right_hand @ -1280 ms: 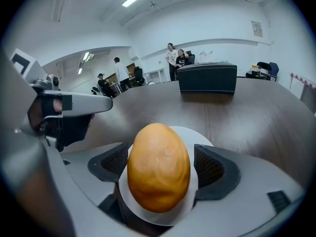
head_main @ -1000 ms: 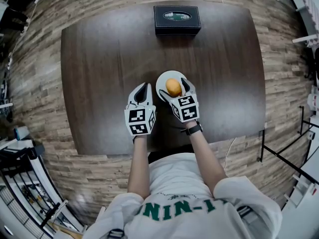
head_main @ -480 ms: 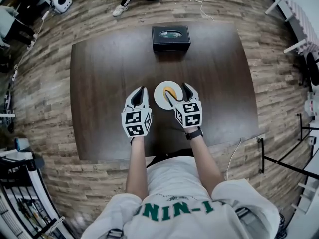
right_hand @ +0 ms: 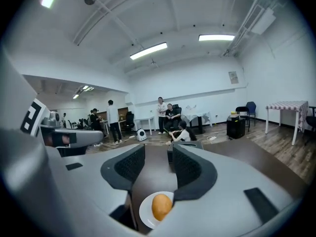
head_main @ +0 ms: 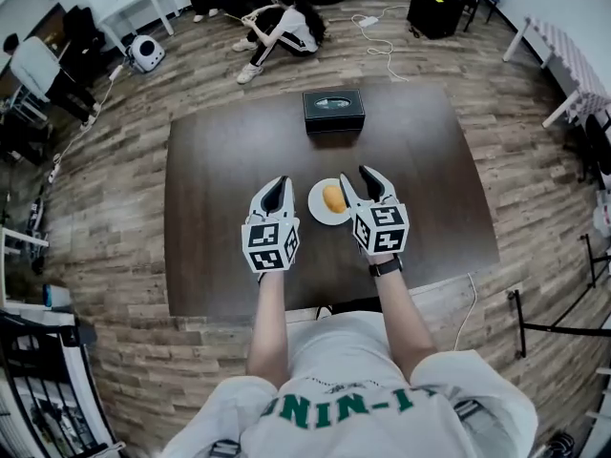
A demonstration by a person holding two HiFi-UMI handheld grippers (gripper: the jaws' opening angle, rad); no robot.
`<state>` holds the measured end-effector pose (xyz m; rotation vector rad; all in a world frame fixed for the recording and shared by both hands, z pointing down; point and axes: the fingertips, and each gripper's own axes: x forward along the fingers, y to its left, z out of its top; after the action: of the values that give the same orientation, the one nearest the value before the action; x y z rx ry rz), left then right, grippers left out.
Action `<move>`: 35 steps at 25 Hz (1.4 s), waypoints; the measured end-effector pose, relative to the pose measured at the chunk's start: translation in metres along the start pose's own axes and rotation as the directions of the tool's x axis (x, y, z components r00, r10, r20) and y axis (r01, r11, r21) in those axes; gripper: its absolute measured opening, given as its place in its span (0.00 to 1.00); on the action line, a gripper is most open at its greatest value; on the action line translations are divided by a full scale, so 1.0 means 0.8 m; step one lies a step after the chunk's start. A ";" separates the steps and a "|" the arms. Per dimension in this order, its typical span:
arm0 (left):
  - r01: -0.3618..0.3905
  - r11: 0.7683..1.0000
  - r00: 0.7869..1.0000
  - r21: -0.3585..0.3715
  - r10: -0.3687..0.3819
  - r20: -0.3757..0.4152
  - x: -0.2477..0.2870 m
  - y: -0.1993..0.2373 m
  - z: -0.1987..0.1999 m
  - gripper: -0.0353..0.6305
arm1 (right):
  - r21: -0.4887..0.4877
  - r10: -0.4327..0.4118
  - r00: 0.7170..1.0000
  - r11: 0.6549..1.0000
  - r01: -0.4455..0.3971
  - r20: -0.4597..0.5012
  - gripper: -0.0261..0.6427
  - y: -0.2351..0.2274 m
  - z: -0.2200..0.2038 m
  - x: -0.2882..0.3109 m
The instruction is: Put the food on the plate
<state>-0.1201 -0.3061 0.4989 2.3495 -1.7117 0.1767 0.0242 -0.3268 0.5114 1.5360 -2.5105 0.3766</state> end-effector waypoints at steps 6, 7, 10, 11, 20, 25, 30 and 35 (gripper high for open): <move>-0.021 0.999 0.998 0.034 0.019 0.060 -0.040 -0.016 0.061 0.08 | -0.025 -0.040 0.995 0.999 0.043 0.095 0.25 0.002 0.051 -0.052; -0.018 0.999 0.997 0.040 0.015 0.077 -0.048 -0.019 0.071 0.08 | -0.024 -0.033 0.994 0.999 0.036 0.106 0.24 0.005 0.058 -0.059; -0.012 0.998 0.993 0.061 0.005 0.121 -0.068 -0.026 0.095 0.08 | -0.037 -0.012 0.992 0.999 0.017 0.127 0.21 0.020 0.078 -0.079; -0.013 0.998 0.991 0.066 0.004 0.131 -0.074 -0.028 0.101 0.08 | -0.044 -0.008 0.991 0.999 0.014 0.133 0.19 0.025 0.084 -0.086; -0.009 0.997 0.985 0.081 -0.005 0.174 -0.101 -0.052 0.113 0.08 | -0.055 -0.006 0.986 0.998 0.015 0.166 0.06 0.037 0.101 -0.127; -0.006 0.996 0.984 0.090 -0.010 0.176 -0.108 -0.055 0.112 0.08 | -0.049 -0.010 0.985 0.999 0.019 0.174 0.06 0.043 0.100 -0.136; -0.005 0.996 0.986 0.090 -0.010 0.168 -0.111 -0.059 0.106 0.08 | -0.040 -0.016 0.985 0.999 0.024 0.172 0.06 0.040 0.096 -0.144; -0.005 0.997 0.988 0.077 -0.007 0.157 -0.102 -0.058 0.095 0.08 | -0.037 -0.017 0.986 0.999 0.024 0.163 0.06 0.033 0.090 -0.139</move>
<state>-0.1040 -0.2361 0.4015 2.4797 -1.8042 0.0590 0.0500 -0.2424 0.4090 1.6381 -2.6033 0.2052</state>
